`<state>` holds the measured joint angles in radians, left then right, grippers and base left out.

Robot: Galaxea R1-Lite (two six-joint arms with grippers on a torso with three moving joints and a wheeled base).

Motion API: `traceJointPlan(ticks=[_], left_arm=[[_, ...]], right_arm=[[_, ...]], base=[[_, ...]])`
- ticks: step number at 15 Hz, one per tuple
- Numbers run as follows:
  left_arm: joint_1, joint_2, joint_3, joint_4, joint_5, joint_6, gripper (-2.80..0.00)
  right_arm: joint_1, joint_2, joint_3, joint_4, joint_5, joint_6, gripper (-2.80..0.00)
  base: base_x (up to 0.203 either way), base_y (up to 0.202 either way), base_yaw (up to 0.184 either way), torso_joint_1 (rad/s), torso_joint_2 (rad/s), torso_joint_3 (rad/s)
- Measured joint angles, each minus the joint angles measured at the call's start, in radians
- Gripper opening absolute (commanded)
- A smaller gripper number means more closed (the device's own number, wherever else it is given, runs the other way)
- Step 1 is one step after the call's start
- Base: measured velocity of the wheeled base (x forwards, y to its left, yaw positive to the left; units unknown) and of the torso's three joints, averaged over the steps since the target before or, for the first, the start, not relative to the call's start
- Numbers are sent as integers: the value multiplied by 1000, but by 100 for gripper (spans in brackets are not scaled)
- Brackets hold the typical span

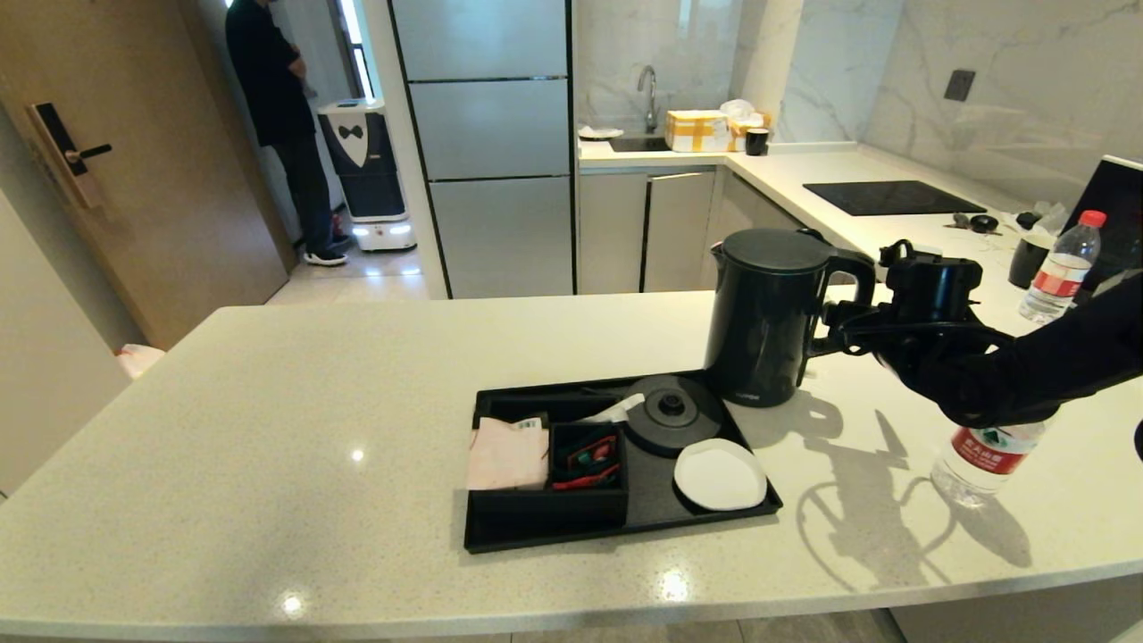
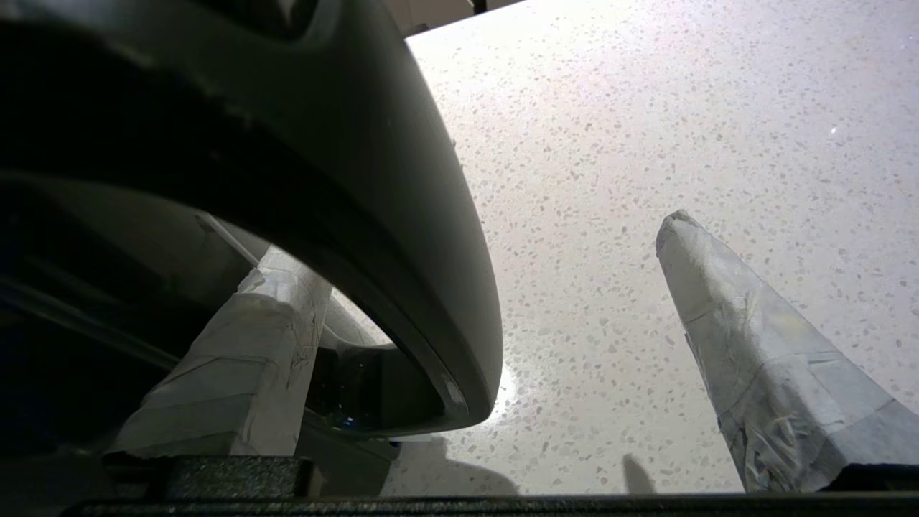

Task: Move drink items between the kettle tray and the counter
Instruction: Place it on the right

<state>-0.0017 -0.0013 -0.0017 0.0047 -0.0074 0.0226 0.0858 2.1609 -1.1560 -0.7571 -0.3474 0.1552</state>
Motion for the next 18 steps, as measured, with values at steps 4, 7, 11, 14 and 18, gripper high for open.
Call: traceJointPlan(ticks=[4, 7, 11, 14, 18], left_arm=[[0, 0, 0, 0, -1, 0, -280], [0, 0, 0, 0, -1, 0, -280], [0, 0, 0, 0, 0, 0, -280], [0, 0, 0, 0, 0, 0, -280], [0, 0, 0, 0, 0, 0, -280]], right_arm=[[20, 16, -2, 0, -20, -8, 0], [20, 17, 17, -2, -20, 1, 0], [19, 4, 54, -12, -20, 5, 0], [23, -12, 103, -77, -21, 2, 0], [28, -51, 170, -97, -21, 4, 0]], base=[[0, 0, 0, 0, 0, 0], [0, 0, 0, 0, 0, 0], [0, 0, 0, 0, 0, 0], [0, 0, 0, 0, 0, 0], [0, 0, 0, 0, 0, 0]])
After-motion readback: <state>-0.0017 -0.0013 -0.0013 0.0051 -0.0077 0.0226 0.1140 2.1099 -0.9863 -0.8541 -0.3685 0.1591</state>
